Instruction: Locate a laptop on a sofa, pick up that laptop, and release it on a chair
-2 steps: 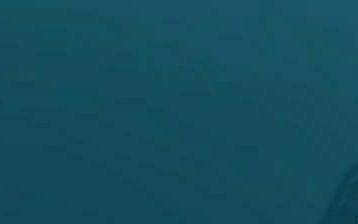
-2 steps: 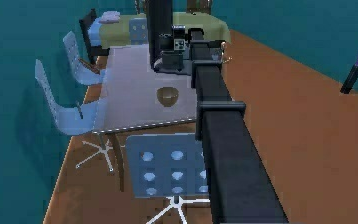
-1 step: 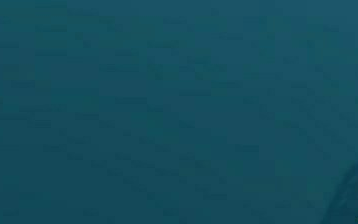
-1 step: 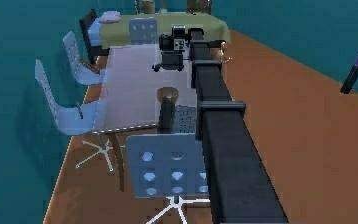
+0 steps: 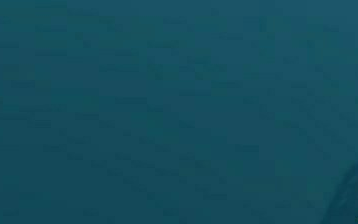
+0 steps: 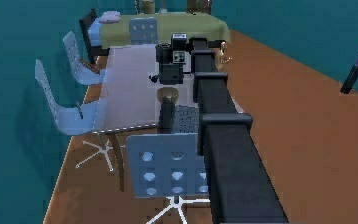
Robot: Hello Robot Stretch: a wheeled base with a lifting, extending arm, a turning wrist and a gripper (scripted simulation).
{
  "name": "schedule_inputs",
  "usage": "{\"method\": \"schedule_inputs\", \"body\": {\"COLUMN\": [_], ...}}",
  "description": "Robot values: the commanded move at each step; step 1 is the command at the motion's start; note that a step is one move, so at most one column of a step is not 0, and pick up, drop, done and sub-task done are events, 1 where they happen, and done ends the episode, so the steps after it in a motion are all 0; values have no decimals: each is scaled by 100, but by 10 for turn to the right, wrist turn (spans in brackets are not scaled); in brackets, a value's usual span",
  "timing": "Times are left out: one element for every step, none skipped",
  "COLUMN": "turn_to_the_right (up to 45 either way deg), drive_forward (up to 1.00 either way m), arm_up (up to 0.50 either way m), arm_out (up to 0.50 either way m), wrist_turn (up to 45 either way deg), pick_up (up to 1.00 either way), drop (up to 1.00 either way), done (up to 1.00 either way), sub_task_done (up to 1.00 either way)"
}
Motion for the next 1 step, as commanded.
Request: {"method": "schedule_inputs", "body": {"turn_to_the_right": [0], "drive_forward": [0], "arm_up": [0], "arm_out": [0], "wrist_turn": [0], "pick_up": [0], "drop": [0], "done": [100], "sub_task_done": [0]}}
